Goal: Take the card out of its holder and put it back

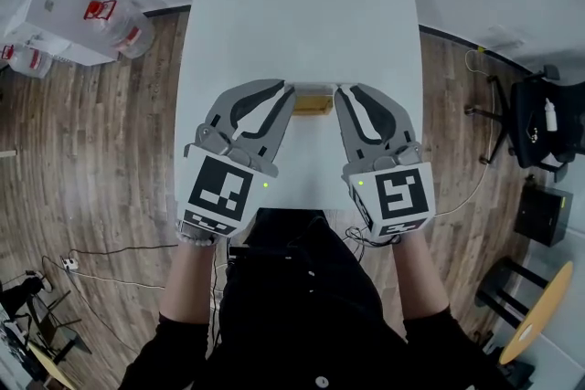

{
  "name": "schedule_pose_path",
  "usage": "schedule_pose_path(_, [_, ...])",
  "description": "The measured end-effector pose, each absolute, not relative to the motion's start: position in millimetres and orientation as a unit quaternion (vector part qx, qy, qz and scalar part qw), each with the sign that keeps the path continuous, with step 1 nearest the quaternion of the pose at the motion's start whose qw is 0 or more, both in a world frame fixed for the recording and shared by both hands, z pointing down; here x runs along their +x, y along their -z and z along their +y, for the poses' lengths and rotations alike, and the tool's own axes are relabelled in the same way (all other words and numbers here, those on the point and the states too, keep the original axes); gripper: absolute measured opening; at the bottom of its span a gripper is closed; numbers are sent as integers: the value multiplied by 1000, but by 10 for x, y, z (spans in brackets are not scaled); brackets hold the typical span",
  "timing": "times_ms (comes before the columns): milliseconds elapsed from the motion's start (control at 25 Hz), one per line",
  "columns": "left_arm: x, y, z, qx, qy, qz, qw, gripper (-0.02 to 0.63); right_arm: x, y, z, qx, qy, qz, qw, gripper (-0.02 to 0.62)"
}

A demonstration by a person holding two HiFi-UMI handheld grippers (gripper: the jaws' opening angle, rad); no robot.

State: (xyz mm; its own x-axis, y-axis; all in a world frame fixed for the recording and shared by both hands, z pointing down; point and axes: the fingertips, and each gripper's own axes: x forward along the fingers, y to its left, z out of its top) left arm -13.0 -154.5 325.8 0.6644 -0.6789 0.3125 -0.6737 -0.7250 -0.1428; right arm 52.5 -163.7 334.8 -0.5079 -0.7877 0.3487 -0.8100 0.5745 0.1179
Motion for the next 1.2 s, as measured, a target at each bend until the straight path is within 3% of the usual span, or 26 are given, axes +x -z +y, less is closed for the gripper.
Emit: schedule_pose_path(1200, [-86,-3846,-1549,-916,198,349,-29,43,574,-3966,-1647,453,-72,-860,223,89])
